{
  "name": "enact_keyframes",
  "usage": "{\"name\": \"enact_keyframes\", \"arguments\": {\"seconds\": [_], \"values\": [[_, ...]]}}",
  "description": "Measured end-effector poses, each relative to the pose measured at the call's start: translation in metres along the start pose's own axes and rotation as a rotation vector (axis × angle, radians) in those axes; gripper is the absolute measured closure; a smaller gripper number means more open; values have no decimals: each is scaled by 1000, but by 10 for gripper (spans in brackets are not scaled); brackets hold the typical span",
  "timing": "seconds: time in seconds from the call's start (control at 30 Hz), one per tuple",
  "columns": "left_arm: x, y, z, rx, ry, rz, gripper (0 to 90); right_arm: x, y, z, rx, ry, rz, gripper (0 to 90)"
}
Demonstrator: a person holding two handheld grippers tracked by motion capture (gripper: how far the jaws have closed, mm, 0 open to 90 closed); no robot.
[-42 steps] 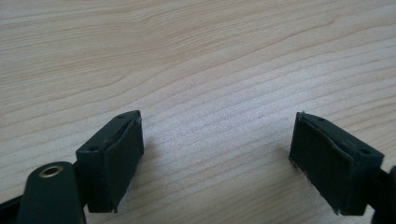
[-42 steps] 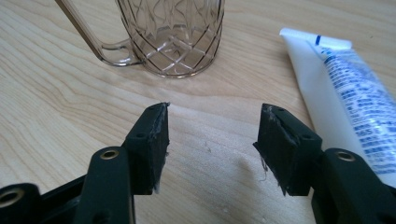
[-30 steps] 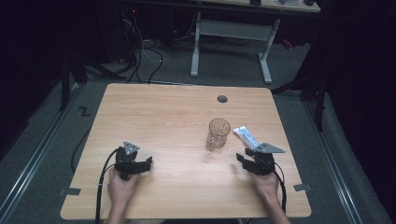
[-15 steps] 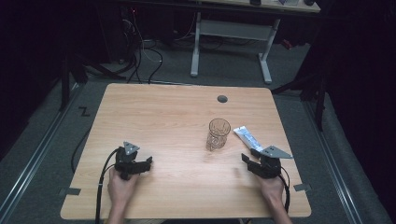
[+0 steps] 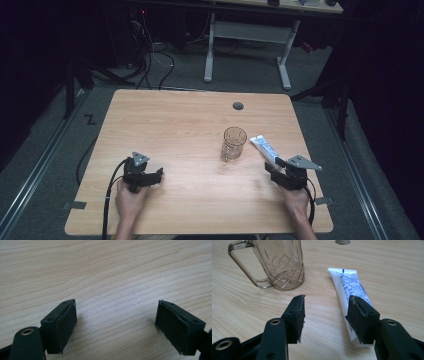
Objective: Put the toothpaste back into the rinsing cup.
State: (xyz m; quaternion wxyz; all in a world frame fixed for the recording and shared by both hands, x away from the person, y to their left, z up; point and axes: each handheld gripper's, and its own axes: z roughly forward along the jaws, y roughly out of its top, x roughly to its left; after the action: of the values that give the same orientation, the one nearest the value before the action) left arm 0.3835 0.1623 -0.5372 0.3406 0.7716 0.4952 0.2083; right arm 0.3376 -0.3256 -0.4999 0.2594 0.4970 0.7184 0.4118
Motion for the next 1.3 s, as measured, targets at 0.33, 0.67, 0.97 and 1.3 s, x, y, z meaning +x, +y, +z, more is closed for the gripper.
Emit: {"name": "enact_keyframes", "arguments": {"seconds": [0.33, 0.67, 0.97, 1.3], "values": [[0, 0, 0, 0, 0, 0, 175, -14, 11, -1, 3, -10, 24, 453], [0, 0, 0, 1, 0, 1, 175, -24, 27, 8, 11, 0, 47, 433], [0, 0, 0, 1, 0, 0, 175, -27, 46, 14, 45, 8, 32, 428], [0, 0, 0, 0, 0, 0, 175, -32, 61, 25, 79, 4, 22, 394]]}}
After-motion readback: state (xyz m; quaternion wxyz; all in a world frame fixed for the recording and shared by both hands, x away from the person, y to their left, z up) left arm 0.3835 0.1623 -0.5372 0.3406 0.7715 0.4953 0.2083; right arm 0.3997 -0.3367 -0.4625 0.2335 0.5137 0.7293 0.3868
